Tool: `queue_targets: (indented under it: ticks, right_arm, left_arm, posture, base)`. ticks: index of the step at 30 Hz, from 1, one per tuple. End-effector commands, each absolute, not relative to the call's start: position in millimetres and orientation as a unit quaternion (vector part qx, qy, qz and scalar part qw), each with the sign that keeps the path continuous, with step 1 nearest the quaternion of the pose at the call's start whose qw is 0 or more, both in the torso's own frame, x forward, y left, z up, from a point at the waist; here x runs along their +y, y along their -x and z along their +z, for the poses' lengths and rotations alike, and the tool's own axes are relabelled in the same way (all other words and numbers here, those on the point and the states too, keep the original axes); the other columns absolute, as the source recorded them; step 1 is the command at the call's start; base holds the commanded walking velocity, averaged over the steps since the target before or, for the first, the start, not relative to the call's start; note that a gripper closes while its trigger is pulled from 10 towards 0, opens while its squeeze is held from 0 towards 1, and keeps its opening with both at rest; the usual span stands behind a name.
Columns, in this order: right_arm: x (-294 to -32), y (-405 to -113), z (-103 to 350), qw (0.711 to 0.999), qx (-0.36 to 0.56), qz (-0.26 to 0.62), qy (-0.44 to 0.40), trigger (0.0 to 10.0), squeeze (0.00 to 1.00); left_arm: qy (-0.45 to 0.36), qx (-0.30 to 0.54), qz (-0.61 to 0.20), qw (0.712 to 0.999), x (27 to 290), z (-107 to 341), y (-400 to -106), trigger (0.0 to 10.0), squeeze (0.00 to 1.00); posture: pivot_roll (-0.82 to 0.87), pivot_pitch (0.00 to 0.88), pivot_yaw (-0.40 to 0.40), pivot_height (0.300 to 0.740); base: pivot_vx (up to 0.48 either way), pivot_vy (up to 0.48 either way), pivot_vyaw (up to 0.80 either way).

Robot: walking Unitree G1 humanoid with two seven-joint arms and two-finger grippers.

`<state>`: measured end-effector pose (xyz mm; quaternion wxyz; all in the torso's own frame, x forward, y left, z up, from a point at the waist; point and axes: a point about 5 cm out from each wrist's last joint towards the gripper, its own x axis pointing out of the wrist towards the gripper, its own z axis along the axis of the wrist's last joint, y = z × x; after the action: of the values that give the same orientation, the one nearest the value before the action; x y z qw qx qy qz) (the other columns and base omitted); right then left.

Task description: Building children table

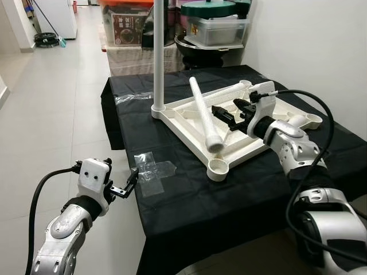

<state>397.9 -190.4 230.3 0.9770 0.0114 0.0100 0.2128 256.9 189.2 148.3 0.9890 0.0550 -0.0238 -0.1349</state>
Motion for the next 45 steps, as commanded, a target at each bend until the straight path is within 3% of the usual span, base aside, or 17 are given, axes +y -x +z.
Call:
queue_targets:
  ticks: [1,8,16,30,37,45]
  right_arm:
    - [-194,-400,237,0.981,0.001,0.194,-0.009,10.0,0.0]
    - [-185,-401,225,0.996,0.019,0.081,-0.014,10.0,0.0]
    - [-163,-395,189,0.993,0.091,0.051,-0.056,10.0,0.0]
    - [-131,-374,207,0.997,-0.032,0.064,-0.028,10.0,0.0]
    - [-119,-360,216,0.988,-0.109,0.087,0.065,10.0,0.0]
    - [-115,-354,218,0.983,-0.125,0.089,0.102,10.0,0.0]
  left_arm:
    - [-0.058,-0.019,-0.134,0.989,192,147,-255,10.0,0.0]
    - [-0.057,-0.022,-0.128,0.99,194,149,-256,10.0,0.0]
    - [-0.048,-0.029,-0.121,0.991,195,152,-256,10.0,0.0]
    - [-0.027,-0.058,-0.093,0.994,195,160,-261,10.0,0.0]
    - [-0.027,-0.066,-0.089,0.993,197,163,-261,10.0,0.0]
    - [-0.022,-0.079,-0.093,0.992,194,166,-262,10.0,0.0]
  posture:
    - [0.07,0.0,-0.078,0.74]
    - [0.08,0.0,-0.074,0.74]
    - [0.08,0.0,-0.073,0.74]
    - [0.08,0.0,-0.07,0.74]
    - [0.08,0.0,-0.07,0.74]
    - [0.08,0.0,-0.07,0.74]
  base:
    - [0.0,0.0,0.0]
    - [0.0,0.0,0.0]
    - [0.0,0.0,0.0]
    - [0.0,0.0,0.0]
    - [0.0,0.0,0.0]
    - [0.3,0.0,0.1]
